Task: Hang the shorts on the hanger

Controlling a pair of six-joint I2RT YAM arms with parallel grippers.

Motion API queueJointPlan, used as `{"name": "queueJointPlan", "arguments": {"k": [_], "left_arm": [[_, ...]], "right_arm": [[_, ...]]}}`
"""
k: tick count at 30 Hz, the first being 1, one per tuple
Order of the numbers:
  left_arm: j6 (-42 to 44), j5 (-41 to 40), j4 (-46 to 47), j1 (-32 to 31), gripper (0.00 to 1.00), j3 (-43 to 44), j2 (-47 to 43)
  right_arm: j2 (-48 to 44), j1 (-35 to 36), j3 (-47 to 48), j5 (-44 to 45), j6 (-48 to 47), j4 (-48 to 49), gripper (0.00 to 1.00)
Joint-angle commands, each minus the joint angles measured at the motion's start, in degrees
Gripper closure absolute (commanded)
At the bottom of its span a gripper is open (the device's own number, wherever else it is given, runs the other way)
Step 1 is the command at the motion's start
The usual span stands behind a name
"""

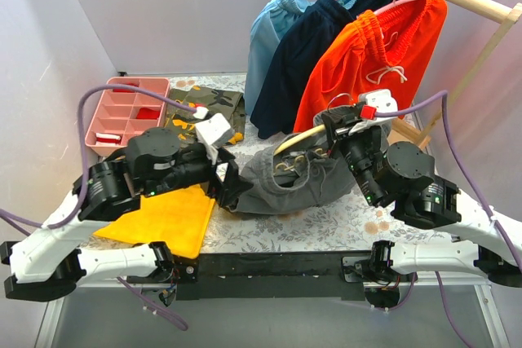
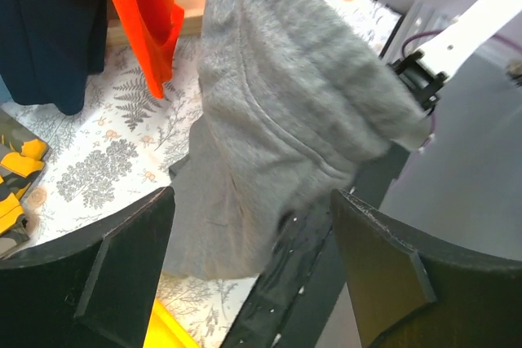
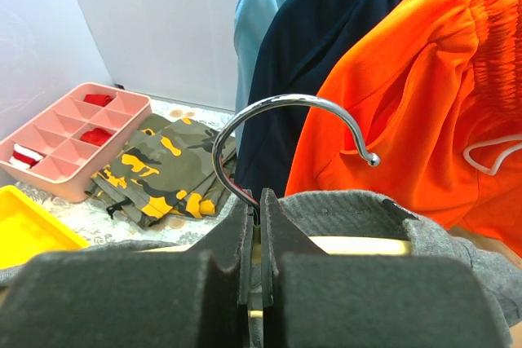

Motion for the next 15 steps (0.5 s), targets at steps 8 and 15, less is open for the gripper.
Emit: {"name": "queueJointPlan", "arguments": {"k": [8, 15], "left_arm": [[7.6, 2.9, 6.7, 0.1, 0.27, -1.0, 6.2], [9.0, 7.1, 11.3, 0.1, 0.37, -3.6, 6.0]], "right_arm": [[0.5, 0.5, 5.7, -2.1, 0.0, 3.0, 0.99], [0.4, 0.5, 6.3, -1.4, -0.7, 2.8, 0.99]]}}
